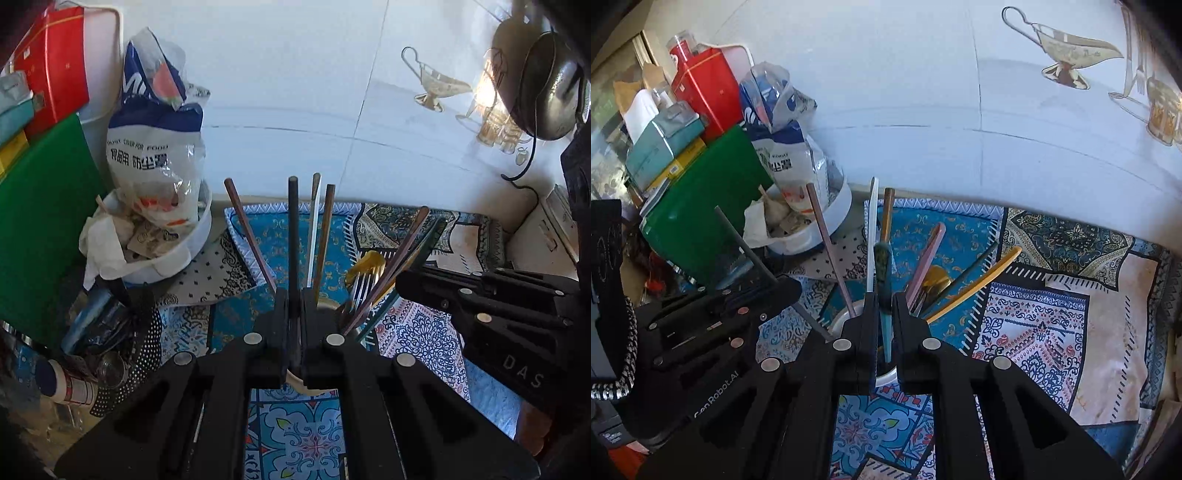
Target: Organize utensils
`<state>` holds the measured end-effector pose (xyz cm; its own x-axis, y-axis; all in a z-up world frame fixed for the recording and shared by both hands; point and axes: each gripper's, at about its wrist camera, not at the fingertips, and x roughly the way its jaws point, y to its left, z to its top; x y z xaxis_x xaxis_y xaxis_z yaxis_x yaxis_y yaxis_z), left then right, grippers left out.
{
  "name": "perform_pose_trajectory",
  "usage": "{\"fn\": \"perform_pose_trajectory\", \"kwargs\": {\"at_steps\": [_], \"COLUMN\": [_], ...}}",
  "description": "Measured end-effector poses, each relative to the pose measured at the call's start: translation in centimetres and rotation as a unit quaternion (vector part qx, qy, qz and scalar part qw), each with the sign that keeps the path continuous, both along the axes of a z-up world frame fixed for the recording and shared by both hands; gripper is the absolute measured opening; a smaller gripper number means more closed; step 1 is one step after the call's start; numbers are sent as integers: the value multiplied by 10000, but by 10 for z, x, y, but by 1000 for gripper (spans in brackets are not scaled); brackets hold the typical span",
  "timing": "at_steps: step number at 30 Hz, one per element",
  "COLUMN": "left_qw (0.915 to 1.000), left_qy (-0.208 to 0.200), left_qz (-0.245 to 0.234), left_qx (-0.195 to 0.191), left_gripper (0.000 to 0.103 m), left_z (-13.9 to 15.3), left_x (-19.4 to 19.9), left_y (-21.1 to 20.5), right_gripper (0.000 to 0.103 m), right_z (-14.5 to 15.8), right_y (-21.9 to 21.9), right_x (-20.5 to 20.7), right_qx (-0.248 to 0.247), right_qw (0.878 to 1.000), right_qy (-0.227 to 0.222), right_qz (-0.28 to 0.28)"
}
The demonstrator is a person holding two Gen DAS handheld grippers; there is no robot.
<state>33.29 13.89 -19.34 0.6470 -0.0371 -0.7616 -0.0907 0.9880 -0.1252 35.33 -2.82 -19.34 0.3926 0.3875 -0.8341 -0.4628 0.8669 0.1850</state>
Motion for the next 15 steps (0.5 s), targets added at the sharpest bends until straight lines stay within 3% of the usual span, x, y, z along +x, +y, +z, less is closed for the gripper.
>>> {"fn": "perform_pose_trajectory", "kwargs": {"at_steps": [5,10,15], "left_qw": [9996,9969,9892], "left_qy": [-42,-483,-1237], "left_qz": [277,604,780], "left_qx": [-58,-127,-42], "left_gripper": [8,20,32], "left_z": [15,53,103], "left_x": [-13,-50,-102], "left_y": [-6,-22,-49], "right_gripper": [25,26,26], "right_z": [8,43,99], "right_y": [-5,-27,-55], "right_x": [-4,-23,-62], "right_qx": [-188,-107,222], "right_qw": [9994,9978,9911], "right_qy": [-8,-418,-1108], "right_qz": [294,508,704]}}
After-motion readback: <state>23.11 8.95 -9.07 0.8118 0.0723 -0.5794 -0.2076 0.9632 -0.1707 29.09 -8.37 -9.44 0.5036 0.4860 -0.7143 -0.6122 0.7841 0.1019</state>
